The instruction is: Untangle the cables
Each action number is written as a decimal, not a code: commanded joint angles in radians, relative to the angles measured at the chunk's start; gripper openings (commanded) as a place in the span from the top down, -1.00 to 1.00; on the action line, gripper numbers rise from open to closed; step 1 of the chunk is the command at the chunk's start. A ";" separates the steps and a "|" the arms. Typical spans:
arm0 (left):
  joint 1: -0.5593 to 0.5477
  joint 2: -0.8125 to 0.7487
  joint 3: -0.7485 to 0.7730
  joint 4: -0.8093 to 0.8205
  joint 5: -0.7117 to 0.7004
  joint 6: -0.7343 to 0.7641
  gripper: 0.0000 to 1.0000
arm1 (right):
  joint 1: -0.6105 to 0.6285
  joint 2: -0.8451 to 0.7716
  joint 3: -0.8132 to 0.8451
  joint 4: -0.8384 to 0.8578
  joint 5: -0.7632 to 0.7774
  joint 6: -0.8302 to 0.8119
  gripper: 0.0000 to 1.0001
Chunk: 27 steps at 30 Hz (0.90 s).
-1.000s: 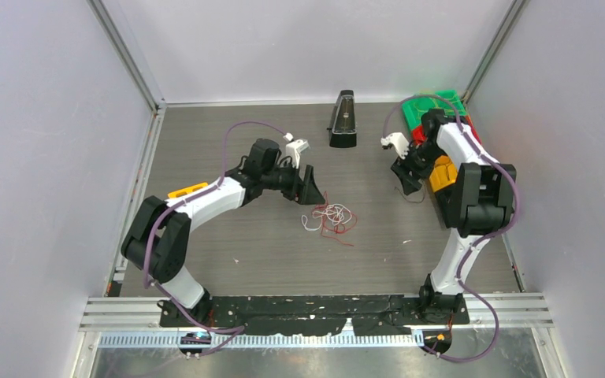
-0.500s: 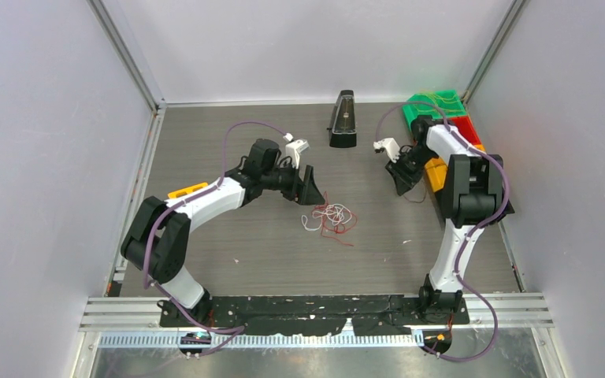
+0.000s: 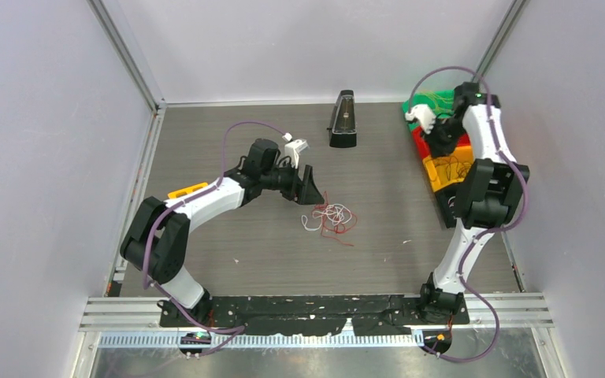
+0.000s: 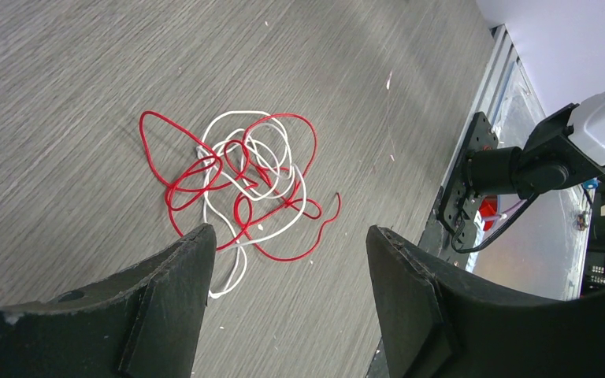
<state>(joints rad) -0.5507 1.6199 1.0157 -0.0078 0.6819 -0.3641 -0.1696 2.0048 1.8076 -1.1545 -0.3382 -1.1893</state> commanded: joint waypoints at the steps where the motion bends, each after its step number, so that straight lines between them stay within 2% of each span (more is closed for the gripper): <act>1: 0.006 -0.043 -0.006 0.024 0.021 -0.003 -0.43 | -0.080 0.012 0.196 -0.100 0.113 -0.204 0.89; 4: 0.006 -0.040 -0.003 0.022 0.022 -0.001 -0.43 | -0.126 0.093 0.286 -0.181 0.180 -0.246 0.89; 6: 0.007 -0.041 -0.004 0.017 0.021 0.003 -0.43 | -0.162 0.130 0.304 -0.178 0.215 -0.282 0.89; 11: 0.010 -0.040 -0.013 0.017 0.021 0.003 -0.43 | -0.216 0.127 0.224 -0.112 0.261 -0.357 0.89; 19: 0.009 -0.025 0.005 0.013 0.026 0.004 -0.43 | -0.191 0.135 0.152 -0.076 0.207 -0.338 0.87; 21: 0.010 -0.025 0.004 0.013 0.024 0.004 -0.42 | -0.187 0.139 0.149 -0.075 0.201 -0.323 0.82; 24: 0.010 -0.029 -0.003 0.014 0.023 0.004 -0.43 | -0.187 0.143 0.163 -0.075 0.189 -0.288 0.56; 27: 0.009 -0.031 -0.008 0.017 0.023 0.002 -0.43 | -0.189 0.131 0.171 -0.079 0.179 -0.284 0.46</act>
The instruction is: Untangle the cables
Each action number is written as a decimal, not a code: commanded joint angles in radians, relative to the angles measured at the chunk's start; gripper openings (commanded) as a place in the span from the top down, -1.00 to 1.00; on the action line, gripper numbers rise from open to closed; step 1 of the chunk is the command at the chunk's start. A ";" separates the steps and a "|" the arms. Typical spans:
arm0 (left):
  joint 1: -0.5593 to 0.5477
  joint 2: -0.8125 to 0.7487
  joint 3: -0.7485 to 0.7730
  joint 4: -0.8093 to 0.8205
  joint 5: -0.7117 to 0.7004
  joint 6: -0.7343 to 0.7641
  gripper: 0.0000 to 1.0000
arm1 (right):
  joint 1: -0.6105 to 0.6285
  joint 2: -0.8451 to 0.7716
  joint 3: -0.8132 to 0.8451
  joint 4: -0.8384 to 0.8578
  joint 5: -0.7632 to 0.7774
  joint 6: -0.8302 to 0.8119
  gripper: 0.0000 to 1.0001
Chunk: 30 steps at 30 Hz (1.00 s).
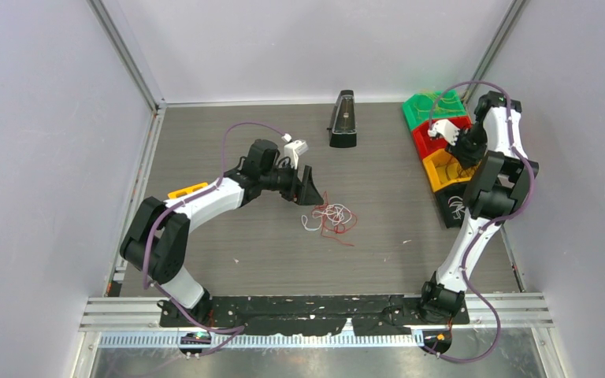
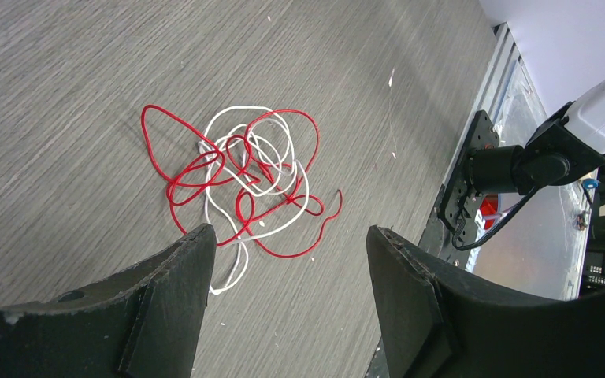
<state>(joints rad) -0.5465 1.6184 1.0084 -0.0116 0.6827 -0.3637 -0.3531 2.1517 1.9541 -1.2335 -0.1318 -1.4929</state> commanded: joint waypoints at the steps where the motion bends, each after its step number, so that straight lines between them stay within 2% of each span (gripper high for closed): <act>1: 0.006 -0.029 0.001 0.022 0.023 0.001 -0.43 | -0.005 -0.017 0.023 -0.002 -0.030 0.018 0.43; 5: 0.006 -0.027 0.005 0.021 0.023 0.002 -0.42 | -0.004 -0.028 0.028 -0.016 -0.037 0.014 0.20; 8: 0.007 -0.031 0.005 0.020 0.023 0.003 -0.43 | -0.007 -0.046 0.036 -0.036 -0.050 0.012 -0.10; 10: 0.007 -0.034 0.000 0.019 0.022 0.003 -0.44 | -0.011 -0.061 0.047 -0.042 -0.068 0.012 -0.20; 25: 0.011 -0.035 0.001 0.020 0.023 -0.002 -0.46 | -0.033 -0.102 0.158 -0.218 -0.174 -0.050 -0.55; 28: 0.015 -0.037 -0.003 0.018 0.022 -0.007 -0.47 | -0.028 -0.116 0.199 -0.262 -0.238 -0.028 -0.70; 30: 0.014 -0.038 -0.010 0.019 0.029 -0.007 -0.50 | 0.000 -0.133 0.204 -0.288 -0.279 0.028 -0.72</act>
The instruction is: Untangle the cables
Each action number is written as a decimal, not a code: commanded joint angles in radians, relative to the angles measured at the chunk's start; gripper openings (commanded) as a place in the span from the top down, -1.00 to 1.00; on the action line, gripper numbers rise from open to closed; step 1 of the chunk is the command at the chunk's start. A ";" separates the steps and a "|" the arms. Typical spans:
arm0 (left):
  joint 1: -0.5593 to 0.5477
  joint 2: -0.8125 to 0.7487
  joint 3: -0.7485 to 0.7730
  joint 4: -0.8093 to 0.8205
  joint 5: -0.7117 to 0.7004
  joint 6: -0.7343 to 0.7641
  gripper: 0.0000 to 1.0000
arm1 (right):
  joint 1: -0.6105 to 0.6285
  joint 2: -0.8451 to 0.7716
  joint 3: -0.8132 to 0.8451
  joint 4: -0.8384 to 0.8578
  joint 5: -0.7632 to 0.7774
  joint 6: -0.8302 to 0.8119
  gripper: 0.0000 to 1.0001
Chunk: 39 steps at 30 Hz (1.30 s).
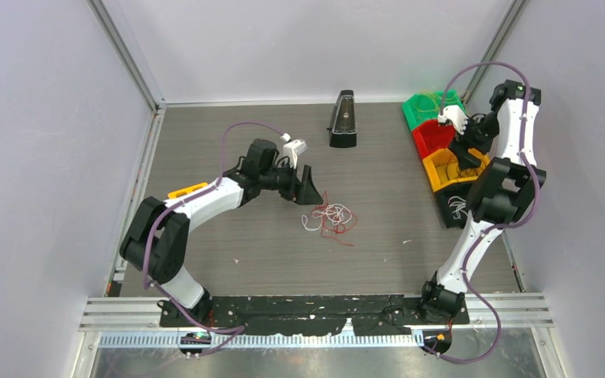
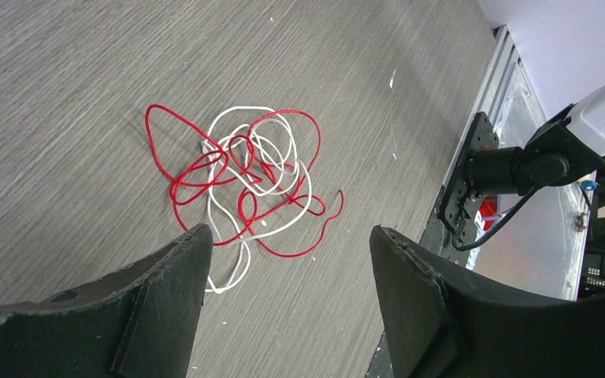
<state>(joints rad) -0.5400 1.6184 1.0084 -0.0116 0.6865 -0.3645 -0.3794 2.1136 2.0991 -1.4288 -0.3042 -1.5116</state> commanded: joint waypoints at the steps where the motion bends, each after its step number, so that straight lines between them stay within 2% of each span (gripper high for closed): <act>1: 0.007 -0.038 -0.013 0.021 0.031 -0.007 -0.51 | 0.059 -0.111 0.053 -0.110 -0.133 0.096 -0.72; 6: -0.020 -0.019 -0.024 0.048 0.046 0.015 -0.50 | 0.210 -0.216 -0.128 -0.039 -0.259 0.384 -0.71; 12: -0.036 0.051 0.011 0.104 0.067 0.064 -0.38 | 0.392 -0.304 -0.480 0.226 -0.406 0.739 -0.61; 16: -0.064 0.086 0.048 0.057 0.049 0.154 -0.28 | 0.487 -0.314 -0.681 0.403 -0.454 1.027 -0.53; 21: -0.101 0.112 0.058 0.042 0.019 0.241 -0.16 | 0.554 -0.325 -0.853 0.597 -0.423 1.211 -0.48; 25: -0.131 0.137 0.071 0.015 0.009 0.293 0.04 | 0.601 -0.316 -0.917 0.701 -0.379 1.316 -0.41; 30: -0.142 0.160 0.082 -0.019 -0.035 0.308 0.06 | 0.630 -0.264 -0.969 0.818 -0.361 1.413 -0.30; 33: -0.150 0.175 0.106 -0.062 -0.050 0.334 0.07 | 0.654 -0.230 -0.971 0.867 -0.350 1.453 -0.15; 35: -0.160 0.176 0.121 -0.105 -0.064 0.358 0.16 | 0.669 -0.223 -0.972 0.875 -0.342 1.459 -0.01; 36: -0.162 0.171 0.126 -0.128 -0.072 0.382 0.26 | 0.674 -0.222 -0.973 0.876 -0.336 1.458 0.06; 38: -0.161 0.154 0.136 -0.189 -0.083 0.415 0.50 | 0.681 -0.230 -0.982 0.872 -0.316 1.451 0.43; 39: -0.157 0.137 0.138 -0.225 -0.085 0.434 0.67 | 0.681 -0.234 -0.984 0.866 -0.294 1.436 0.53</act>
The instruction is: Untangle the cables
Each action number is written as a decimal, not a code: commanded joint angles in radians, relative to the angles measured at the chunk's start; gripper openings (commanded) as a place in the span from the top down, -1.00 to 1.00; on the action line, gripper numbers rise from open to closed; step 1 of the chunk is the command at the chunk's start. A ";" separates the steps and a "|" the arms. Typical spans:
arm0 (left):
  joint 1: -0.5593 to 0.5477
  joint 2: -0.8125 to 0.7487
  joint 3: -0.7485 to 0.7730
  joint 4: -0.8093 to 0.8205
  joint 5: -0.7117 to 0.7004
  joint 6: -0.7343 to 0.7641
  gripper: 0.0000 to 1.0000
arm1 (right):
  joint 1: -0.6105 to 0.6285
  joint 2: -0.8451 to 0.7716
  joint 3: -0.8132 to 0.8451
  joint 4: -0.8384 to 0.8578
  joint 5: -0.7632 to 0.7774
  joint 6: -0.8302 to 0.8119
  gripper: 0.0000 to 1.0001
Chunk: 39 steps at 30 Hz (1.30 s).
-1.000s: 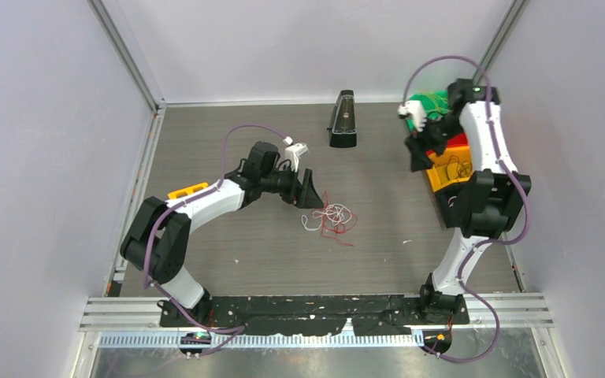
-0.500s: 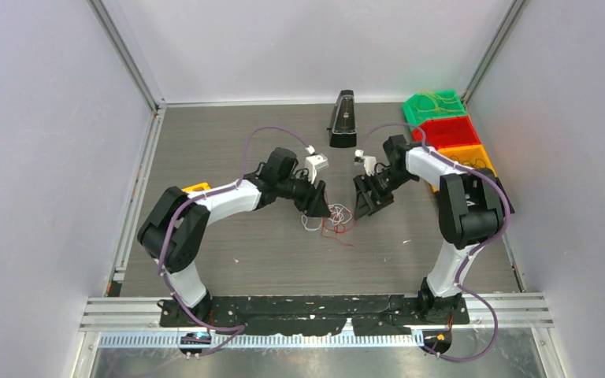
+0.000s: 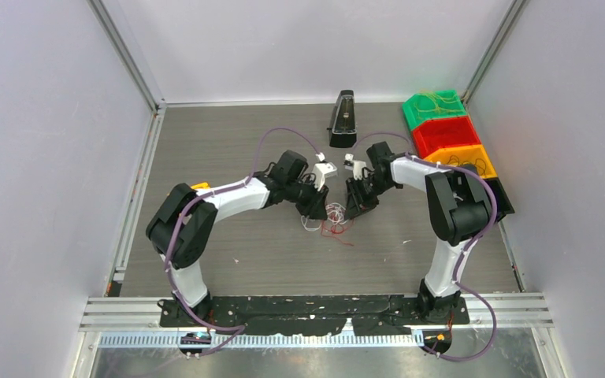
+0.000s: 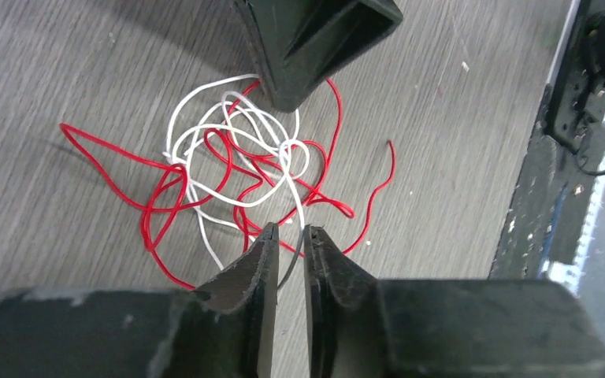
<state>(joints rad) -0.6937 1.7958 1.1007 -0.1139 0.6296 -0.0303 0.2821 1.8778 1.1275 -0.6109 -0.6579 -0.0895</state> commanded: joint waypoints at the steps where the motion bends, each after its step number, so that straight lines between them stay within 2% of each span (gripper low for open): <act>1: 0.006 -0.064 0.042 -0.148 -0.028 0.112 0.86 | 0.019 -0.010 -0.013 0.024 0.067 0.001 0.69; 2: 0.019 -0.096 0.032 -0.170 -0.031 0.117 1.00 | 0.017 -0.018 -0.011 0.010 0.087 -0.031 0.76; 4: 0.067 -0.171 0.010 -0.188 -0.016 0.108 1.00 | 0.004 -0.048 -0.011 -0.029 0.115 -0.081 0.87; 8: 0.215 -0.319 0.024 -0.245 0.038 0.072 1.00 | -0.022 -0.114 -0.018 -0.088 0.218 -0.199 0.89; 14: 0.516 -0.517 0.138 -0.284 0.094 -0.004 1.00 | -0.060 -0.194 -0.061 -0.099 0.382 -0.322 0.89; 19: 0.720 -0.572 0.277 -0.264 0.115 -0.048 1.00 | -0.117 -0.203 -0.082 -0.102 0.452 -0.383 0.89; 21: 0.763 -0.560 0.318 -0.270 0.194 -0.052 1.00 | -0.141 -0.198 -0.081 -0.103 0.442 -0.399 0.89; 23: 0.730 -0.537 0.353 -0.373 0.275 0.061 1.00 | -0.148 -0.201 -0.059 -0.123 0.373 -0.415 0.89; 25: 0.636 -0.510 0.343 -0.476 0.270 0.168 0.39 | -0.145 -0.233 -0.043 -0.127 0.284 -0.411 0.89; 26: 0.600 -0.503 0.319 -0.485 0.279 0.181 -0.06 | -0.138 -0.241 -0.039 -0.122 0.226 -0.413 0.89; 27: 0.568 -0.496 0.274 -0.458 0.297 0.173 -0.24 | -0.131 -0.258 -0.032 -0.113 0.209 -0.413 0.89; 28: 0.540 -0.488 0.221 -0.399 0.308 0.143 -0.35 | -0.110 -0.265 -0.028 -0.100 0.187 -0.421 0.89; 30: 0.467 -0.461 0.129 -0.287 0.302 0.120 -0.47 | -0.080 -0.278 -0.015 -0.087 0.143 -0.444 0.89; 32: 0.387 -0.408 0.088 -0.218 0.275 0.120 -0.50 | -0.049 -0.291 -0.006 -0.074 0.107 -0.466 0.89; 35: 0.296 -0.290 0.084 -0.151 0.247 0.079 -0.50 | -0.005 -0.310 -0.003 -0.063 0.081 -0.525 0.89; 39: 0.245 -0.126 0.090 0.013 0.256 -0.050 -0.50 | 0.018 -0.326 -0.005 -0.090 0.039 -0.615 0.89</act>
<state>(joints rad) -0.4126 1.5860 1.1751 -0.3195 0.8742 0.0273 0.2840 1.5978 1.0943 -0.6960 -0.5323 -0.5884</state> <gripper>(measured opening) 0.750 0.071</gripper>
